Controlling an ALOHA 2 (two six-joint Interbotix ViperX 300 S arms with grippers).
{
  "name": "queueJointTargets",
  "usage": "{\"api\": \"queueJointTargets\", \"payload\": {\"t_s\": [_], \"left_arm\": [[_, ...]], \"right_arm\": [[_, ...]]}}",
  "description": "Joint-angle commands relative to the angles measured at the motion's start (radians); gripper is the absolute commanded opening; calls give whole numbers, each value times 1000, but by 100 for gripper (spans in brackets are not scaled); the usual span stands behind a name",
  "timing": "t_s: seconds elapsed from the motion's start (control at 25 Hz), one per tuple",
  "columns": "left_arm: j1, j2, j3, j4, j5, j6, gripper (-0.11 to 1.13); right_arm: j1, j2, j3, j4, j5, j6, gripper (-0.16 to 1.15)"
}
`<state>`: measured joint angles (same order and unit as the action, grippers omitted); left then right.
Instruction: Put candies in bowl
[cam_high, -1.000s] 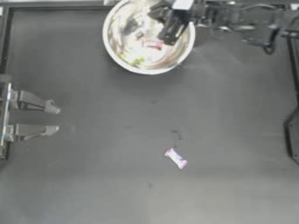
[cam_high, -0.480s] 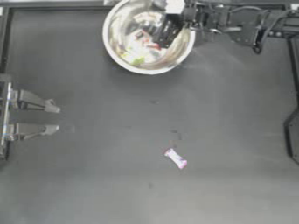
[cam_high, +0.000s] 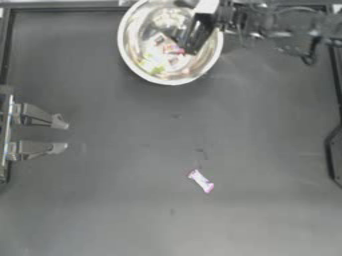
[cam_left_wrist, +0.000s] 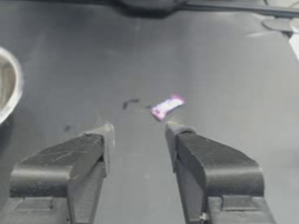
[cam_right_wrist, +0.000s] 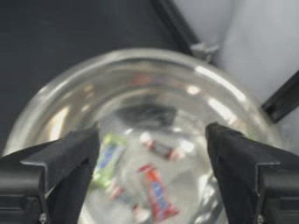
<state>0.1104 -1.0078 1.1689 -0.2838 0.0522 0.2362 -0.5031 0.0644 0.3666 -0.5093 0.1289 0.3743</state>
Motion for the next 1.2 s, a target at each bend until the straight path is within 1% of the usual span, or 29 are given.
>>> {"api": "queueJointTargets", "payload": {"t_s": [0.04,0.24,0.4,0.52,0.6,0.84,0.96,1.08,1.2], "left_arm": [[2,23,-11,-2,-9,2,80],[6,21,-9,-2,-8,5,80],[12,23,-11,2,-8,8,80],[15,21,-14,3,-5,9,80],[15,20,-15,5,-3,9,80],[14,18,-17,3,2,8,80],[15,17,-18,3,2,8,80],[15,17,-18,3,2,8,80],[15,17,-18,0,2,5,80]], "right_arm": [[51,-137,38,15,21,2,99],[135,-291,143,55,17,2,99],[221,-417,229,77,15,2,99],[281,-489,287,94,20,3,99],[318,-526,321,115,28,5,98],[411,-617,388,163,121,6,98],[446,-646,408,176,129,9,98],[462,-664,423,193,133,12,98],[463,-663,426,232,146,11,98]]}}
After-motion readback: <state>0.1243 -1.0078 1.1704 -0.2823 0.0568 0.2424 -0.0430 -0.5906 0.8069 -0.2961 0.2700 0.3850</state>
